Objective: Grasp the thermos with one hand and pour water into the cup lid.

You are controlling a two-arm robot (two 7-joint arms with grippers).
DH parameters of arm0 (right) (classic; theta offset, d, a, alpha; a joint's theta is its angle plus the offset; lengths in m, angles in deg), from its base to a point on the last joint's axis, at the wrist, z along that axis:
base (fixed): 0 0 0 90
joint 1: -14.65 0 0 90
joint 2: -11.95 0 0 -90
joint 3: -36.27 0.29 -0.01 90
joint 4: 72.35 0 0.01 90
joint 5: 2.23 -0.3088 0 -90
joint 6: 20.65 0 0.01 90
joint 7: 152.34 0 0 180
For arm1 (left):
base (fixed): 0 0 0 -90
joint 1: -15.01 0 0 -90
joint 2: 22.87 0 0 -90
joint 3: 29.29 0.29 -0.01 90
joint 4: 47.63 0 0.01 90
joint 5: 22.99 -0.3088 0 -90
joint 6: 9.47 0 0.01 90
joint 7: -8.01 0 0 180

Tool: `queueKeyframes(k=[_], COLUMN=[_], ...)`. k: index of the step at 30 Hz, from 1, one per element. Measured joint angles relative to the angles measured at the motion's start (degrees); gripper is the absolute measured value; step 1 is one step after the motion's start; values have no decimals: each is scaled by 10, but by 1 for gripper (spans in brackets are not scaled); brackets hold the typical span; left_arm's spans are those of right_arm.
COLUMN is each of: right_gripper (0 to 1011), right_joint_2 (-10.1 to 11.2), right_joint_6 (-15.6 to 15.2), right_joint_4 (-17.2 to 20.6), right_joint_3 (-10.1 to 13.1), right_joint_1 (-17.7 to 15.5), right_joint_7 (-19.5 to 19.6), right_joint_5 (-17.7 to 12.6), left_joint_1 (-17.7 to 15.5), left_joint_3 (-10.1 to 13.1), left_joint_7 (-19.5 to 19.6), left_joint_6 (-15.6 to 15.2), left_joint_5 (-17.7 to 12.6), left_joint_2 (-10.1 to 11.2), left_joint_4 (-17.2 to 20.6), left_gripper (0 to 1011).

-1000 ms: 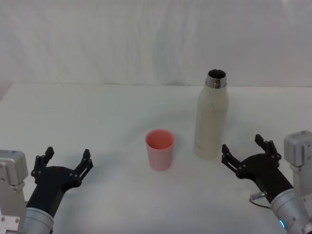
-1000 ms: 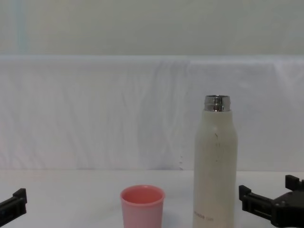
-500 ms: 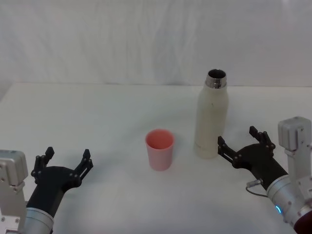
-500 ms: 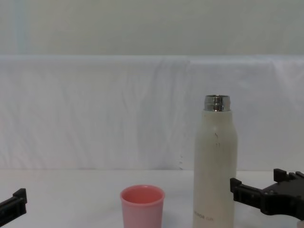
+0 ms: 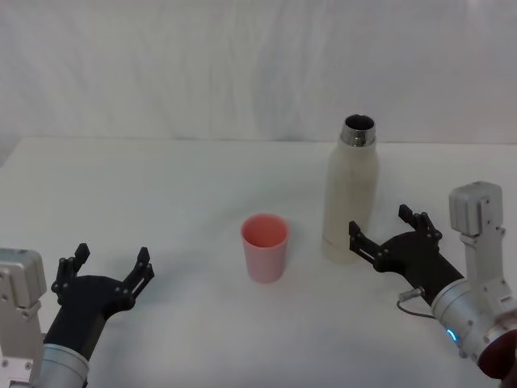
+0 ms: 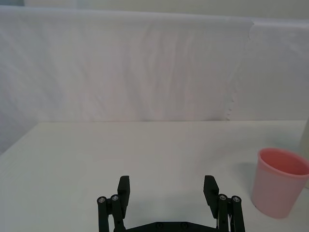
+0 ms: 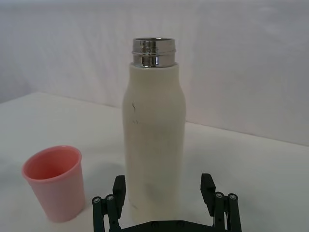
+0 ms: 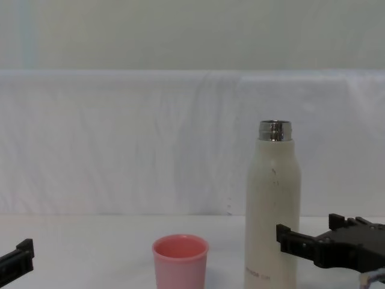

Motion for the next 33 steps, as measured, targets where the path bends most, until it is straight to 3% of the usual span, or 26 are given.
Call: queueKeyframes(k=[13, 33], right_gripper=[1001, 1001], right_joint_2=[-3, -13], right_joint_6=[-4, -7], right_joint_4=[-14, -33], right_joint_3=[-17, -22], right_joint_1=[21, 48], right_joint_7=[2, 10], right_joint_5=[-2, -5], left_joint_1=[0, 0], left_joint_3=[0, 0], left_joint_7=[0, 0], left_joint_6=[0, 0], left_joint_5=[0, 0], left_joint_2=[0, 0], left_joint_4=[0, 0], left_gripper=[1001, 1001])
